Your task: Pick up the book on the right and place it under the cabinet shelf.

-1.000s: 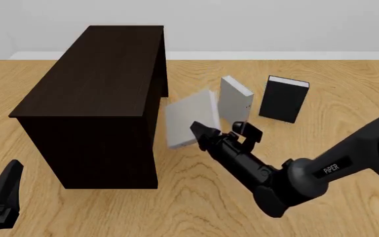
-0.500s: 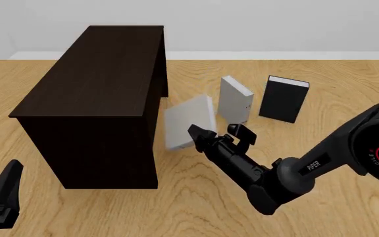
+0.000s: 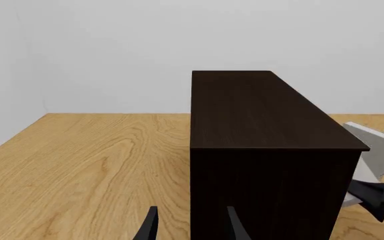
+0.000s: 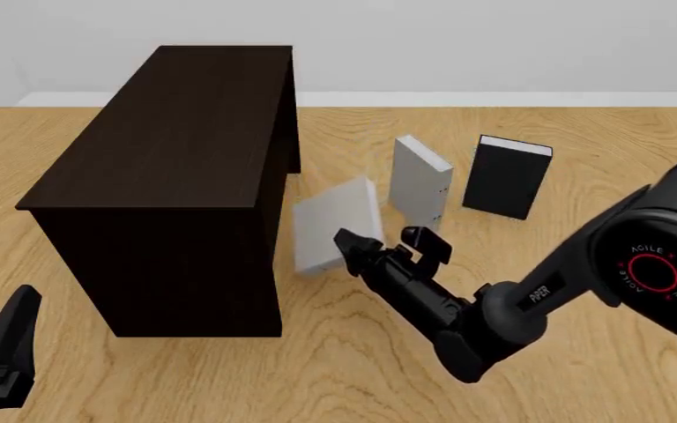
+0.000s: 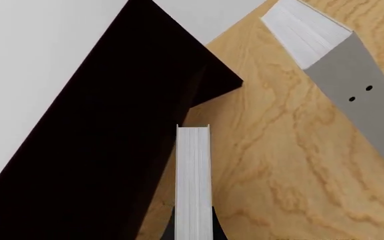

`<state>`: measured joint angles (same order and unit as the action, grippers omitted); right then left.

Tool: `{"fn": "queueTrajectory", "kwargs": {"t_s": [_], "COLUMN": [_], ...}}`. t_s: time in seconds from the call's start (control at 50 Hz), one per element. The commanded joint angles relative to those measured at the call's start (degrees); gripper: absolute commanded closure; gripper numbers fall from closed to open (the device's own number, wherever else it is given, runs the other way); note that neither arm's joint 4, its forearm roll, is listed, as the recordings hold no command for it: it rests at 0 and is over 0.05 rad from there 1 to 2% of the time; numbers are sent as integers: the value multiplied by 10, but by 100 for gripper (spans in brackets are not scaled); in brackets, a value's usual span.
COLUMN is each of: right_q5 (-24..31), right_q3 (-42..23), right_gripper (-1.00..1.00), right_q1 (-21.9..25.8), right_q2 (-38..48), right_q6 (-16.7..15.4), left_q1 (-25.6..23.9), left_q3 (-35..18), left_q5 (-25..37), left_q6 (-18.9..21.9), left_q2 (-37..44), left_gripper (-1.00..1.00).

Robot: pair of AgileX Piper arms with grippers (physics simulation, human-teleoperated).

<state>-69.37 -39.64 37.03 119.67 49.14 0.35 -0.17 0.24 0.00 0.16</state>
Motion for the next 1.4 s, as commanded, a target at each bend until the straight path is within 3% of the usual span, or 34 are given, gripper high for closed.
{"fn": "queueTrajectory", "kwargs": {"t_s": [0.02,0.06,0.08,0.68,1.4], "right_q5": [-5,-5,-5,-5,-5], "right_q3": [-10,-10,-10,8,122], "right_gripper": [100,100,-100,-100,-100], "right_q1": [-3,-3,-3,-5,0], "right_q2": [9,10,10,31,11], "right_q6": [16,16,17,1,-22], "left_q1": [0,0,0,0,0], "left_q3": [0,0,0,-2,0], "left_q5": [-1,-1,-1,1,-4], "left_q6": [0,0,0,0,0], "left_q2": [0,0,0,0,4], "left_gripper": [-100,-100,-100,-100,-100]}}
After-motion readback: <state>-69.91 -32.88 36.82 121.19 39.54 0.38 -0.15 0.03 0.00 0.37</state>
